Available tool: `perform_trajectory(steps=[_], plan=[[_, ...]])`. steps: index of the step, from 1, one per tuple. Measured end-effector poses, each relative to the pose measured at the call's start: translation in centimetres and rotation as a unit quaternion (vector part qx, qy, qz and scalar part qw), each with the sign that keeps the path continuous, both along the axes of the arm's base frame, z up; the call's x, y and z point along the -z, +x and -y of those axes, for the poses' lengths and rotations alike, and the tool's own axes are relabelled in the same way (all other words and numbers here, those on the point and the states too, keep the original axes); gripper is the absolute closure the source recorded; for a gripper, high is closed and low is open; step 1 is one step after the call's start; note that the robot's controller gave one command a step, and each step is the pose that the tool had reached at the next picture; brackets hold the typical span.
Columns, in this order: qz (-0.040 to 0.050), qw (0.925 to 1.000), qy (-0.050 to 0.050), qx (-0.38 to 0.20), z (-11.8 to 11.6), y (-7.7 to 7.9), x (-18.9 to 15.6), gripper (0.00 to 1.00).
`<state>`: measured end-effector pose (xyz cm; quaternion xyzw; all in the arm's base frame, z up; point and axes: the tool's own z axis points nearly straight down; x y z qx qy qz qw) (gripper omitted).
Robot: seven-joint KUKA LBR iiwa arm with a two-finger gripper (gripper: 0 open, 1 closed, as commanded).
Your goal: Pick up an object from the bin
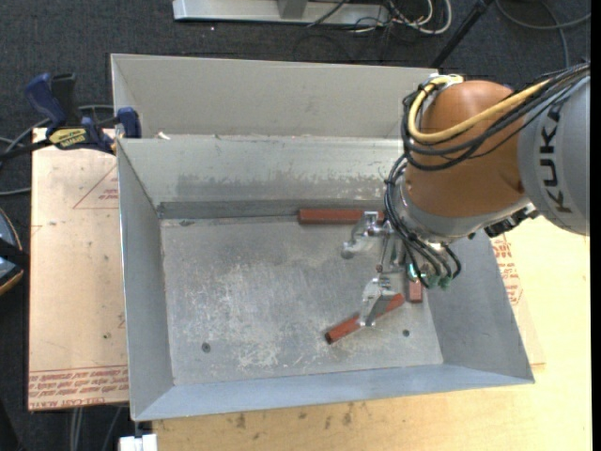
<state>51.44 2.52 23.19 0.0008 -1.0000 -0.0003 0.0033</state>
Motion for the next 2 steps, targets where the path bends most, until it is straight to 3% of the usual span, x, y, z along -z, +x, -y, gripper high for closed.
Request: perform_trajectory(steps=[1,2], plan=[[0.0037,1.0000,0.000,0.000,0.0,0.1,-0.3,0.00],[0.0075,0.9998,0.000,-0.020,1.3,-0.3,4.2,0.00]])
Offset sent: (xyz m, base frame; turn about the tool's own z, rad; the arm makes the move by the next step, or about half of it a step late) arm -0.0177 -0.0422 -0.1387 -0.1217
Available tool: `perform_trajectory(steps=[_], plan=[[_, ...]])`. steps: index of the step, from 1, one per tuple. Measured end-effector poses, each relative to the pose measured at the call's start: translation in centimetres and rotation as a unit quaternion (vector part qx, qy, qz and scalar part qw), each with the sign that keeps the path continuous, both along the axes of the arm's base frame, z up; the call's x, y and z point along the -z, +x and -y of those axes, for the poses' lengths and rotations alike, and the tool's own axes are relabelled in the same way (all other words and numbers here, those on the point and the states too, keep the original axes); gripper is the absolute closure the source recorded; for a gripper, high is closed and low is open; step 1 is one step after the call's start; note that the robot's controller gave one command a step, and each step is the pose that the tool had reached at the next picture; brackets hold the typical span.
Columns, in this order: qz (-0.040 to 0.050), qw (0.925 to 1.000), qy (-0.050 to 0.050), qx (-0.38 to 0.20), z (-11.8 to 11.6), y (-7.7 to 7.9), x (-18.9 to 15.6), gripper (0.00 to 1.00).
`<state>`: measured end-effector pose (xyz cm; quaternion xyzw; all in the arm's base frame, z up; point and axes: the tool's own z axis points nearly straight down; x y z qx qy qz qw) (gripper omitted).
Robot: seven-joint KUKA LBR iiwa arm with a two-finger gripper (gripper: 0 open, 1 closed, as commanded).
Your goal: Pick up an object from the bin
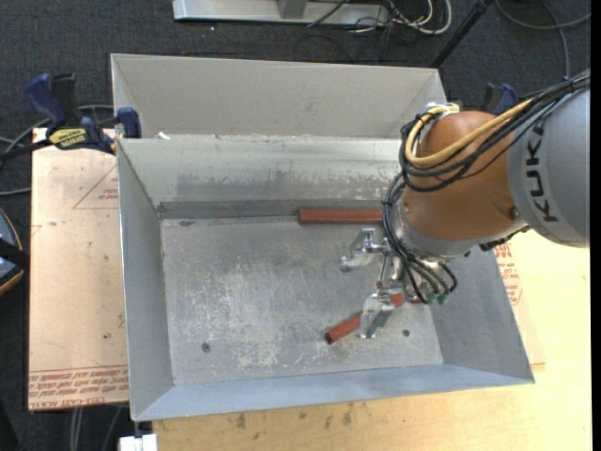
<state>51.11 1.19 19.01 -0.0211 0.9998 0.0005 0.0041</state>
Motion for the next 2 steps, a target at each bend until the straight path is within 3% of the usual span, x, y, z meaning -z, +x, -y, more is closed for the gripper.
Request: perform_trajectory(steps=[1,2], plan=[[-0.0017,0.9985,-0.001,-0.054,-0.4,-1.7,6.2,0.00],[0.0015,1.0000,0.002,-0.006,2.0,3.4,11.3,1.00]])
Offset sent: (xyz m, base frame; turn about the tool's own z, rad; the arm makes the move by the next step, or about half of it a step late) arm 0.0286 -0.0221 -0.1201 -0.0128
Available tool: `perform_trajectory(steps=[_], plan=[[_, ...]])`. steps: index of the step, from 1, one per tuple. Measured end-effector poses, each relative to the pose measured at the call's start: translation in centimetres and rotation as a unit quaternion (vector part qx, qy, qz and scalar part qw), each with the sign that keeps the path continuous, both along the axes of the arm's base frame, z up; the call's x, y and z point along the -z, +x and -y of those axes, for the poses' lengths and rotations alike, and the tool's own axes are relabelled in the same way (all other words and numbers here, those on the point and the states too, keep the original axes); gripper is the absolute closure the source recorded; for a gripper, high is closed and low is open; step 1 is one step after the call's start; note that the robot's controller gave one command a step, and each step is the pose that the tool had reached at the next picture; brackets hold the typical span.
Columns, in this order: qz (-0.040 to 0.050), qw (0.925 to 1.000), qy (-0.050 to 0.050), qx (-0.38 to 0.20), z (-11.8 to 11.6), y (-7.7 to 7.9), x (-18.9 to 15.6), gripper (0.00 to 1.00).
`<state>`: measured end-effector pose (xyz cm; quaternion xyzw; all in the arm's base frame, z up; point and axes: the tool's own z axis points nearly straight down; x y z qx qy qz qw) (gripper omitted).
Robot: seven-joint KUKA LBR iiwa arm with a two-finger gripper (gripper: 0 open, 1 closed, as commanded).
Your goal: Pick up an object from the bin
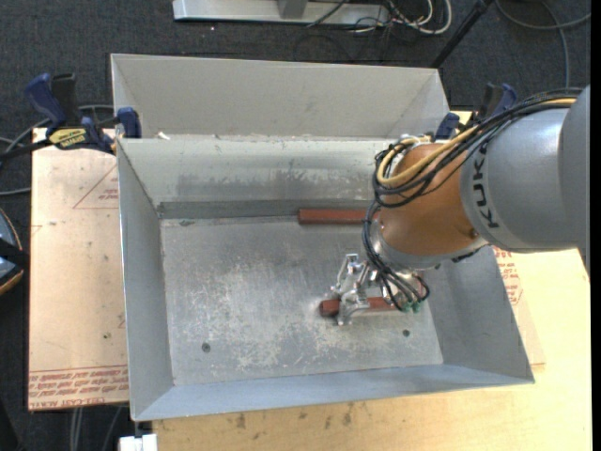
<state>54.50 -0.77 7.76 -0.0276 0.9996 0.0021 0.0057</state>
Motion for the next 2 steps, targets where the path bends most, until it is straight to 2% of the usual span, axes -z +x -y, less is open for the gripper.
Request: perform_trajectory(steps=[1,2], plan=[[0.0000,1.0000,0.000,0.000,0.0,0.0,0.0,1.00],[-0.0170,0.9991,0.000,-0.039,-0.1,3.0,0.2,1.00]])
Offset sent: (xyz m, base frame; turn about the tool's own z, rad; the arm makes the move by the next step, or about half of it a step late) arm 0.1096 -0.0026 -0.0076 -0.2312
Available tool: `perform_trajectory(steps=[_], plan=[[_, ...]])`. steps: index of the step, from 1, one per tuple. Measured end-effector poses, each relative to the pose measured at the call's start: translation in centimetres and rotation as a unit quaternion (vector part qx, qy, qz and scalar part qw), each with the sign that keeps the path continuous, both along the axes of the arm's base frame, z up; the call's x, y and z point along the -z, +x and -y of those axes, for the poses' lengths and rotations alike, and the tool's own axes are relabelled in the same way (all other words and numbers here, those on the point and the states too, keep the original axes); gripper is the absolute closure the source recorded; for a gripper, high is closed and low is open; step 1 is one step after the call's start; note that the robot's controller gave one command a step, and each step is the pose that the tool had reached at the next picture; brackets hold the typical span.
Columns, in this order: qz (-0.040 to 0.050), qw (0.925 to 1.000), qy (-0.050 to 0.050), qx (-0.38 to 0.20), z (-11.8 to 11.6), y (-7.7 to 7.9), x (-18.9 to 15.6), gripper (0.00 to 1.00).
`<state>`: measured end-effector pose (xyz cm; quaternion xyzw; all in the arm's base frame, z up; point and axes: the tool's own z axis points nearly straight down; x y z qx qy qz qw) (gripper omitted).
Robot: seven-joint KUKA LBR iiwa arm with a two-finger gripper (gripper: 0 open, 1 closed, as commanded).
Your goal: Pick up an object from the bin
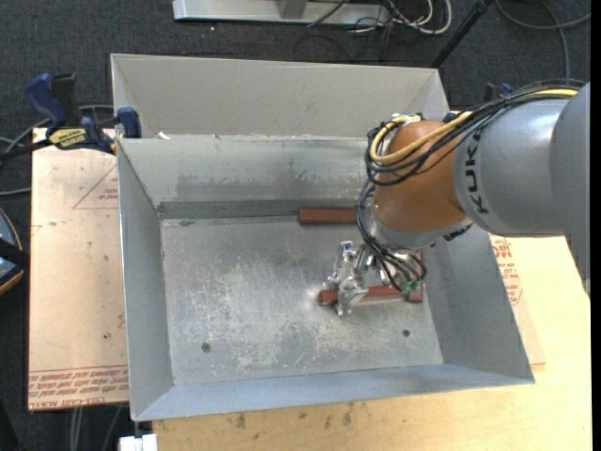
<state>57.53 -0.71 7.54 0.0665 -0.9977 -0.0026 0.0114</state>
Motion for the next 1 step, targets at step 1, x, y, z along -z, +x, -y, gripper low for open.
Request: perform_trajectory(steps=[1], plan=[[0.0147,0.9891,0.000,-0.147,2.07,0.10,-19.74,1.00]])
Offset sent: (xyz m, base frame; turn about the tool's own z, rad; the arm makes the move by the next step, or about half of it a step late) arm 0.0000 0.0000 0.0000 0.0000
